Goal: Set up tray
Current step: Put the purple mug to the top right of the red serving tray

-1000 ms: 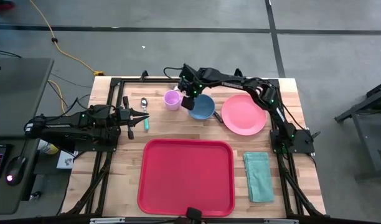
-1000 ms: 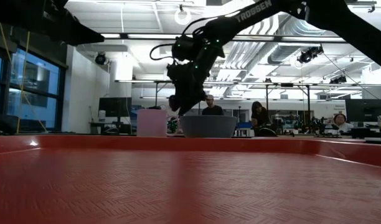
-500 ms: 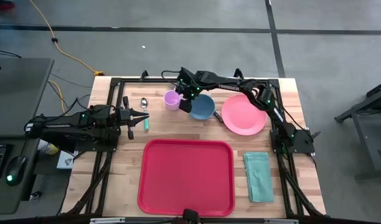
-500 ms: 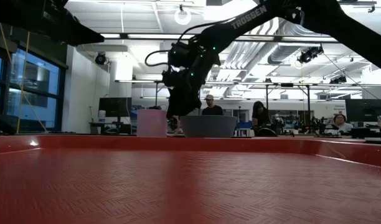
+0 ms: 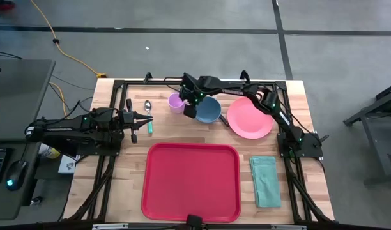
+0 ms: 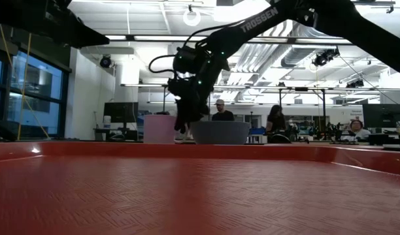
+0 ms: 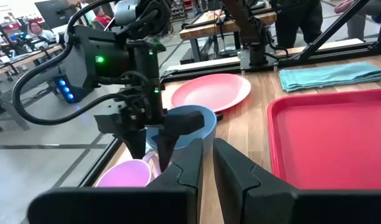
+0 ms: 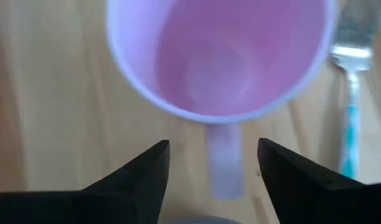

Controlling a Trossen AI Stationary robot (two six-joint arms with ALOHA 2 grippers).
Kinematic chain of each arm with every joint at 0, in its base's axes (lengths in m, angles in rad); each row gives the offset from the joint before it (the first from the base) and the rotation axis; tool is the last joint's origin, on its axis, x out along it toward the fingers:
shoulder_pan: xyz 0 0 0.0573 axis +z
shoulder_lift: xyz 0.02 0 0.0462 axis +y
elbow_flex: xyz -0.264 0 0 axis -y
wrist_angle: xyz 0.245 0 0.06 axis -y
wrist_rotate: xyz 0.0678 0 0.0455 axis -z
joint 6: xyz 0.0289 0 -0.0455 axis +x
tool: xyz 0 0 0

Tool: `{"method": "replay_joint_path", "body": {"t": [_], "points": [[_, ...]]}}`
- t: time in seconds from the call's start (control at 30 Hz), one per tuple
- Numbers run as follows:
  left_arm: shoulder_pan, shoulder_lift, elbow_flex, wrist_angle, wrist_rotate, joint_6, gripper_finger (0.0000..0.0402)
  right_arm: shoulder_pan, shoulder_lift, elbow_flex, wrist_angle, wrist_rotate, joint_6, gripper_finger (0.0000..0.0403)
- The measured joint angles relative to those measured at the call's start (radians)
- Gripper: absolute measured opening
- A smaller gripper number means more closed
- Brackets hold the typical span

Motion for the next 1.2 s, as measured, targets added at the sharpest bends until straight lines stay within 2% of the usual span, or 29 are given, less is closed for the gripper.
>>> {"method": "replay_joint_path", "body": {"t": [0.17,0.53,0.8,0.93,1.1,1.2], "points": [[0.0,0.0,0.0,0.0,0.0,0.0,0.0067,0.0,0.0,0.0,0.009,0.009,-0.004,0.0168],[0.0,0.0,0.0,0.0,0.0,0.0,0.0067,0.0,-0.002,0.001,0.015,0.011,-0.004,0.0027],[0.0,0.0,0.0,0.0,0.0,0.0,0.0067,0.001,-0.003,0.004,0.012,0.059,-0.013,0.003],[0.0,0.0,0.0,0.0,0.0,0.005,0.0067,0.003,-0.003,0.053,-0.002,0.068,-0.032,0.0028],[0.0,0.0,0.0,0.001,0.0,0.015,0.0067,0.01,-0.003,0.206,-0.055,0.103,-0.06,0.0028],[0.0,0.0,0.0,0.002,0.0,0.015,0.0067,0.017,-0.003,0.347,-0.181,0.103,-0.048,0.0028]]}}
